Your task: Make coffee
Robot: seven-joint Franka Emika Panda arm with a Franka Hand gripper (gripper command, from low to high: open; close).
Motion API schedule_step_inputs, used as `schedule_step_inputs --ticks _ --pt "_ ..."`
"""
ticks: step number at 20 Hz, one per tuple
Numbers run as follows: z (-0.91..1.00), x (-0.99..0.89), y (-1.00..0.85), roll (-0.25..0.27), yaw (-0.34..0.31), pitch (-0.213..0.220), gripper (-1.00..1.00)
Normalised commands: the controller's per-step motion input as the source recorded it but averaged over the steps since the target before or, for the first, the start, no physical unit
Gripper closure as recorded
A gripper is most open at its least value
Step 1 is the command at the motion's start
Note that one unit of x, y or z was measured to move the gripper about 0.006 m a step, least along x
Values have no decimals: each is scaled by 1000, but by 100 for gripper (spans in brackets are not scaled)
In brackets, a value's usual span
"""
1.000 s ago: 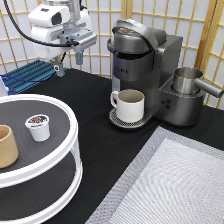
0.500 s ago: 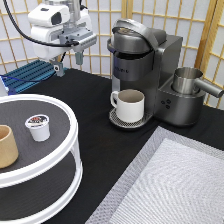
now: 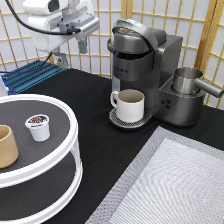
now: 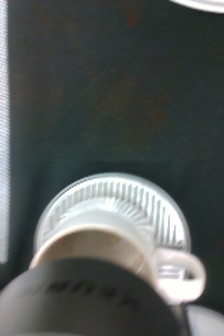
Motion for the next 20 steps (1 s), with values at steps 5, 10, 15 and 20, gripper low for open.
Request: schedule_step_inputs --ticks 5,10,15,20 --pt "589 922 6 214 1 160 -100" --pt "463 859 115 173 -29 185 -100" --pt "245 535 207 16 -131 77 -100" --pt "174 212 293 -22 -115 5 -100"
